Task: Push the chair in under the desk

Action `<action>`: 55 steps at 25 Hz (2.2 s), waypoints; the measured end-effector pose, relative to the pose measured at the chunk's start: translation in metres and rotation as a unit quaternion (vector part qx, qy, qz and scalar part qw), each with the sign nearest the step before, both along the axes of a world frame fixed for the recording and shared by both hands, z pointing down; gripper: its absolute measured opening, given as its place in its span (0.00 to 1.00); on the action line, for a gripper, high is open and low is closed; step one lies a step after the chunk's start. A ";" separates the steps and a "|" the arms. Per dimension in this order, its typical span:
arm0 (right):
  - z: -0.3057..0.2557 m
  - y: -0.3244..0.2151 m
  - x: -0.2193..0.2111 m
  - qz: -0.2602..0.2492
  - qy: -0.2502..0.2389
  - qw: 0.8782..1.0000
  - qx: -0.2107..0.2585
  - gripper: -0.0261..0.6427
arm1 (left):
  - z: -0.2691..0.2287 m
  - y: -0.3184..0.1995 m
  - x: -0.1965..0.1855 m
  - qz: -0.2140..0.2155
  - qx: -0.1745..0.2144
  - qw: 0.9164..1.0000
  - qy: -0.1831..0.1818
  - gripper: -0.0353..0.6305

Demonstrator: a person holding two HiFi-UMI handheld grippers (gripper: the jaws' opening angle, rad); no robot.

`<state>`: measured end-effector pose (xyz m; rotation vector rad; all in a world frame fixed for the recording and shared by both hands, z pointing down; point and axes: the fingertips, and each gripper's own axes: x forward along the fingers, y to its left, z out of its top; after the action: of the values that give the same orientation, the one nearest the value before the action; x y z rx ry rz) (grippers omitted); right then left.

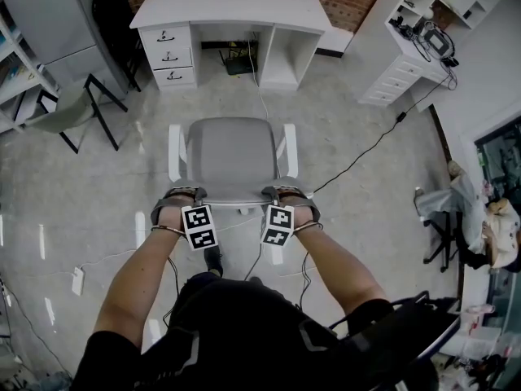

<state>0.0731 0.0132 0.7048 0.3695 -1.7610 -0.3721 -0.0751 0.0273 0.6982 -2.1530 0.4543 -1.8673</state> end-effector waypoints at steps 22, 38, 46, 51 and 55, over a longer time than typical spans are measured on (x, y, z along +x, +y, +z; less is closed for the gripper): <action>0.002 -0.030 -0.012 0.019 0.007 1.000 -0.013 0.20 | 0.002 -0.028 -0.013 0.005 -0.033 0.999 0.014 0.18; 0.006 -0.073 -0.023 0.044 0.035 0.998 -0.019 0.20 | 0.004 -0.063 -0.024 0.028 -0.064 0.997 0.044 0.17; 0.006 -0.098 -0.043 0.059 0.040 0.997 -0.024 0.20 | 0.001 -0.093 -0.045 0.046 -0.037 0.997 0.042 0.16; 0.005 -0.111 -0.048 0.068 0.046 0.996 -0.037 0.20 | 0.001 -0.107 -0.052 0.049 -0.044 0.997 0.044 0.16; 0.008 -0.117 -0.057 0.078 0.043 0.995 -0.036 0.20 | 0.004 -0.115 -0.062 0.049 -0.060 0.996 0.035 0.16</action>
<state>0.0159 -0.1042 0.7131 0.4306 -1.6446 -0.2088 -0.1372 -0.0882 0.7026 -2.2808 0.2495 -1.8131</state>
